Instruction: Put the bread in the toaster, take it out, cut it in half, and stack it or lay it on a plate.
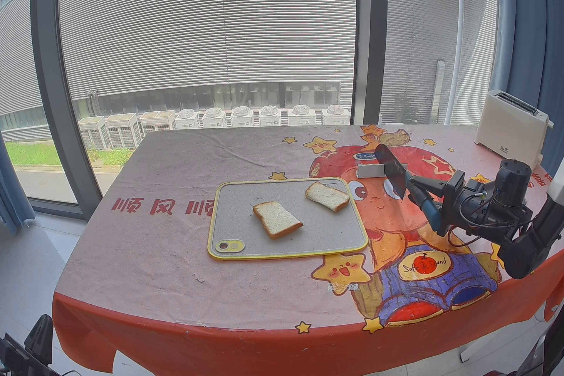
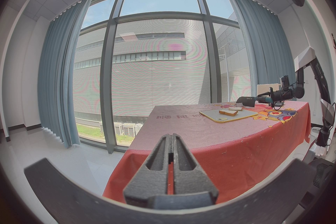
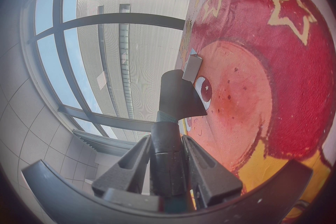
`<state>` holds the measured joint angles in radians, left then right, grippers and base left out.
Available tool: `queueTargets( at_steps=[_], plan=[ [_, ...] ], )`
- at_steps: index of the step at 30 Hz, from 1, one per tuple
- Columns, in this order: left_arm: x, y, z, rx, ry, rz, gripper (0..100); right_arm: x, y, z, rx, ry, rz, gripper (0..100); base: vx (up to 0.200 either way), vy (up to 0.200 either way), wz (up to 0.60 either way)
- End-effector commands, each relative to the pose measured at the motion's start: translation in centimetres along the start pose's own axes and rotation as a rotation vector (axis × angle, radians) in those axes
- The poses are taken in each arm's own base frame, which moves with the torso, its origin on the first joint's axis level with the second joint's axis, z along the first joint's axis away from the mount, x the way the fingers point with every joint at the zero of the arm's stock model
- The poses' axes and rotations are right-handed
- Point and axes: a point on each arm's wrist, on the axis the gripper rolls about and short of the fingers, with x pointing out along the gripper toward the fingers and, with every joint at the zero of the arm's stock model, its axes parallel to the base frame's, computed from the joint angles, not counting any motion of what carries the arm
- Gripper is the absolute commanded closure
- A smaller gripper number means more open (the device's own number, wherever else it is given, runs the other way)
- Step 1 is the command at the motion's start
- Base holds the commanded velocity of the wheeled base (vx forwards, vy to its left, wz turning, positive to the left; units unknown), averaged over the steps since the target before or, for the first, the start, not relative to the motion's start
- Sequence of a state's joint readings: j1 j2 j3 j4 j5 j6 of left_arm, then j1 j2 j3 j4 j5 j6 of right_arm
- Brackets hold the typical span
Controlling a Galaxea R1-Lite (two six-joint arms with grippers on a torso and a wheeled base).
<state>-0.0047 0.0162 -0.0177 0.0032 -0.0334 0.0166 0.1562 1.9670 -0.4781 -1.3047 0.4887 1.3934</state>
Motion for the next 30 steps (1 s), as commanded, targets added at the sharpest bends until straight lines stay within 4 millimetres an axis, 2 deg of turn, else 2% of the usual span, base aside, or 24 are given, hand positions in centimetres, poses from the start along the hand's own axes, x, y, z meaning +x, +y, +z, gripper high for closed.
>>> queueTargets(
  at_steps=[1, 11, 12, 30],
  plan=[
    [0.00, -0.01, -0.48, 0.000, 0.000, 0.000, 100, -0.04, -0.10, 0.00, 0.003, 0.000, -0.004, 100, 0.000, 0.000, 0.00],
    [0.00, -0.01, -0.48, 0.000, 0.000, 0.000, 100, 0.00, -0.10, -0.08, 0.003, 0.002, -0.005, 100, 0.000, 0.000, 0.00],
    [0.00, -0.01, -0.48, 0.000, 0.000, 0.000, 100, 0.00, -0.10, -0.08, 0.002, 0.002, -0.005, 0, 0.000, 0.000, 0.00],
    [0.00, -0.01, -0.48, 0.000, 0.000, 0.000, 100, -0.13, 0.18, 0.02, -0.003, -0.007, 0.003, 0, 0.000, 0.000, 0.00]
  ],
)
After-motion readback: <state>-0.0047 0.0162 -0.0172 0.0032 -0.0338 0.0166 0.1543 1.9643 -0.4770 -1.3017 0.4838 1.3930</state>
